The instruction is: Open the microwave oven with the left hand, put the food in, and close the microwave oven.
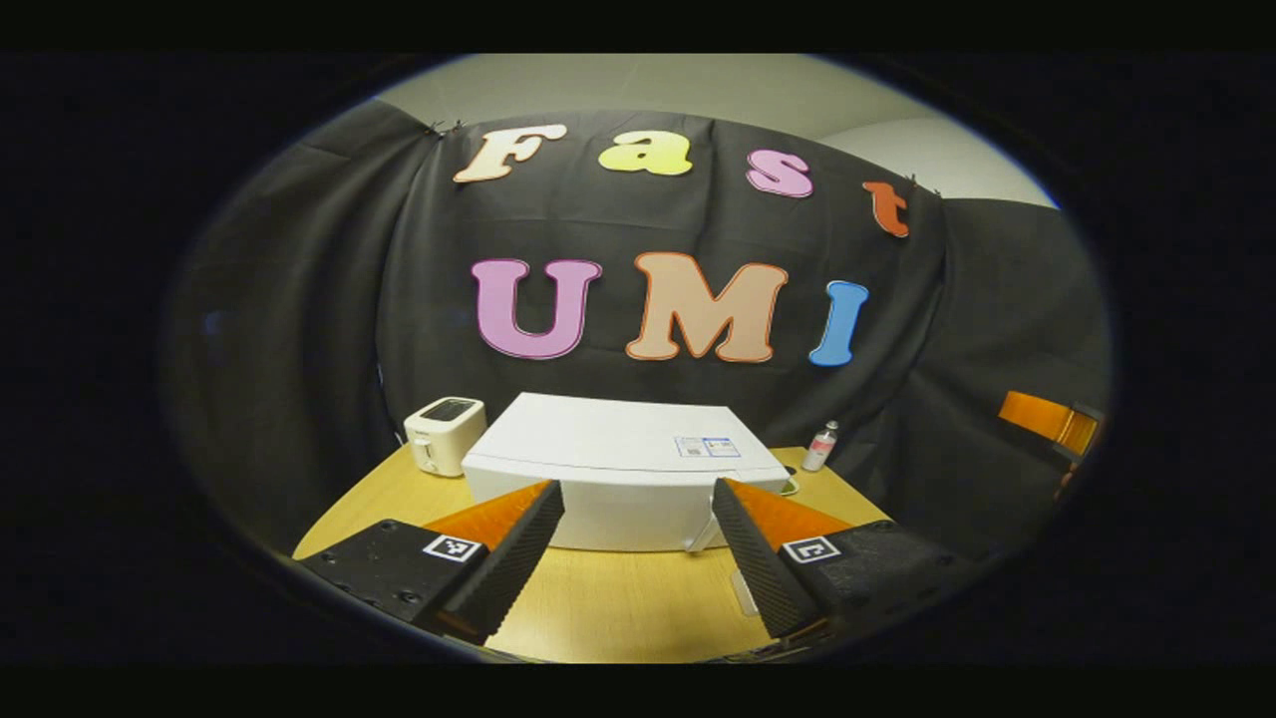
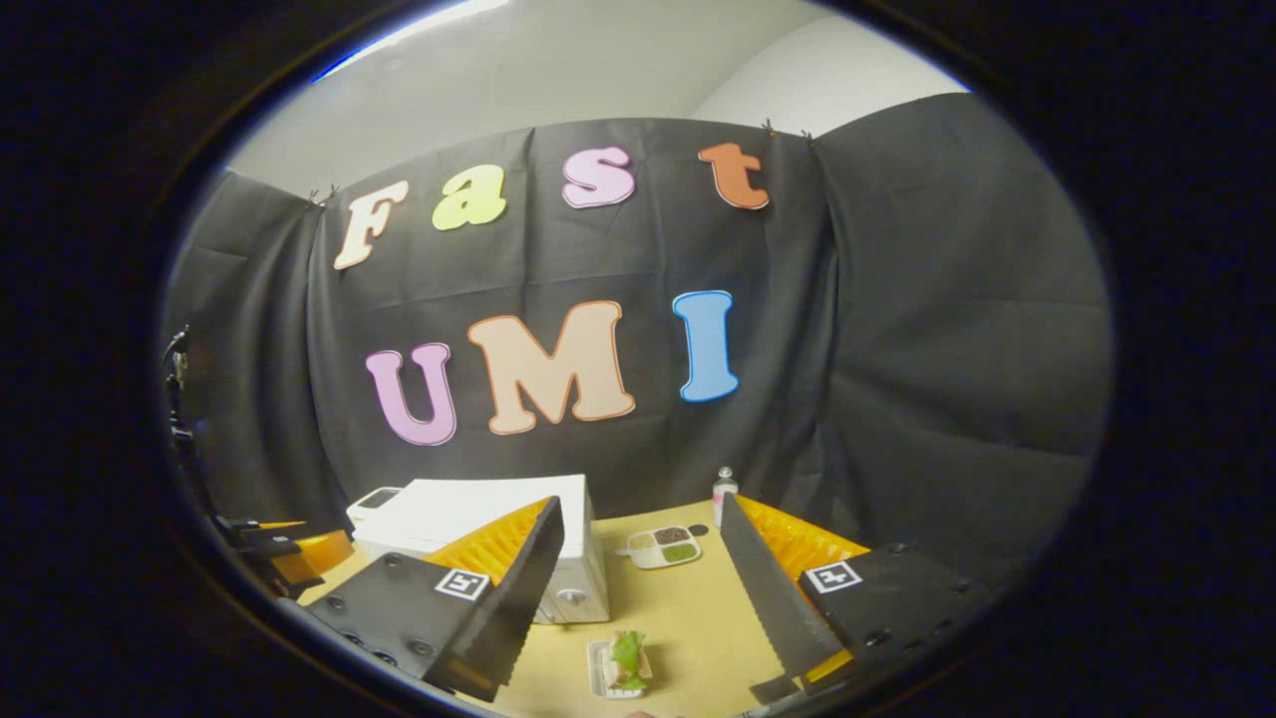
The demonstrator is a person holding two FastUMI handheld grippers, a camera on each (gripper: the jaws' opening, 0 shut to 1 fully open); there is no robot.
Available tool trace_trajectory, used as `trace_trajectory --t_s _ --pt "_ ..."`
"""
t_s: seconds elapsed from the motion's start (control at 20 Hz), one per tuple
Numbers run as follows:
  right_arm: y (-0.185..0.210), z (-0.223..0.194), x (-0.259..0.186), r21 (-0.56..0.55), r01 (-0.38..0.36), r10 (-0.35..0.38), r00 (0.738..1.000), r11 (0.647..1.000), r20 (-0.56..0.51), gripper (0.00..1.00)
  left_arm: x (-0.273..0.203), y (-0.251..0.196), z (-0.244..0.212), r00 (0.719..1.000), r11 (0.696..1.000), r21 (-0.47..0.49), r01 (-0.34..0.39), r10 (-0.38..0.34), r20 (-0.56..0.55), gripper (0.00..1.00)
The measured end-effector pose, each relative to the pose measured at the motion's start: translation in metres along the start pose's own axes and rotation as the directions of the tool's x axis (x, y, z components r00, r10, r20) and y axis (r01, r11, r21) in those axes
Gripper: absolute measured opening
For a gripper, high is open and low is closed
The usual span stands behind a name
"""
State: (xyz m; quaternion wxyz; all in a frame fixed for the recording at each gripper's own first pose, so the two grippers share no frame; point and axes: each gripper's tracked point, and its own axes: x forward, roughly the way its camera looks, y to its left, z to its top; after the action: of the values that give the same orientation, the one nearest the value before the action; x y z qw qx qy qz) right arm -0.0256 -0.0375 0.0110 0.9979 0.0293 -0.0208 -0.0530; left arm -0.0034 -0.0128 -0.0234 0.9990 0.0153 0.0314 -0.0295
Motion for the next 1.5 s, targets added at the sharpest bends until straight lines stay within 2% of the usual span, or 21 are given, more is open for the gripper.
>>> trace_trajectory --t_s 0.05,0.35,0.5,0.55,0.65,0.85,0.9,0.95,1.15,1.4,1.5 --pt "0.000 -0.001 0.000 0.002 -0.002 0.002 1.000 1.000 -0.005 0.99 0.001 0.002 -0.003 1.000 1.000 0.008 -0.007 0.007 -0.010 0.94" --pt "-0.006 -0.031 0.006 0.012 0.011 -0.010 0.998 1.000 -0.063 0.99 0.010 0.013 -0.041 0.996 0.998 0.053 -0.040 0.044 -0.072 0.94" --pt "-0.010 -0.053 0.010 0.017 0.014 -0.012 0.994 1.000 -0.109 0.99 0.015 0.011 -0.070 0.991 0.999 0.023 -0.026 0.029 -0.132 0.95" --pt "-0.011 -0.058 0.011 0.019 0.016 -0.014 0.993 1.000 -0.121 0.92 0.018 0.008 -0.080 0.988 1.000 0.010 -0.019 0.020 -0.152 0.95" --pt "-0.013 -0.066 0.014 0.028 0.019 -0.015 0.990 0.999 -0.141 0.92 0.026 0.004 -0.100 0.982 1.000 -0.011 -0.001 -0.001 -0.191 0.94" --pt "-0.018 -0.072 0.019 0.031 0.029 -0.024 0.989 0.999 -0.147 0.92 0.047 -0.010 -0.149 0.955 0.999 -0.032 0.035 -0.043 -0.292 0.95" --pt "-0.020 -0.072 0.021 0.033 0.032 -0.027 0.989 0.999 -0.145 0.92 0.052 -0.014 -0.161 0.947 0.998 -0.032 0.046 -0.054 -0.317 1.00" --pt "-0.022 -0.073 0.022 0.037 0.036 -0.030 0.989 0.999 -0.145 0.92 0.059 -0.017 -0.171 0.942 0.998 -0.028 0.056 -0.062 -0.331 0.95" --pt "-0.030 -0.079 0.026 0.049 0.056 -0.048 0.987 0.997 -0.156 0.92 0.087 -0.031 -0.210 0.906 0.995 -0.049 0.089 -0.101 -0.411 0.92" --pt "-0.045 -0.086 0.036 0.061 0.088 -0.077 0.982 0.994 -0.173 0.92 0.129 -0.056 -0.234 0.880 0.989 -0.085 0.120 -0.145 -0.453 0.92" --pt "-0.046 -0.085 0.042 0.095 0.094 -0.076 0.981 0.991 -0.178 0.92 0.143 -0.063 -0.235 0.878 0.989 -0.081 0.125 -0.148 -0.455 0.92"
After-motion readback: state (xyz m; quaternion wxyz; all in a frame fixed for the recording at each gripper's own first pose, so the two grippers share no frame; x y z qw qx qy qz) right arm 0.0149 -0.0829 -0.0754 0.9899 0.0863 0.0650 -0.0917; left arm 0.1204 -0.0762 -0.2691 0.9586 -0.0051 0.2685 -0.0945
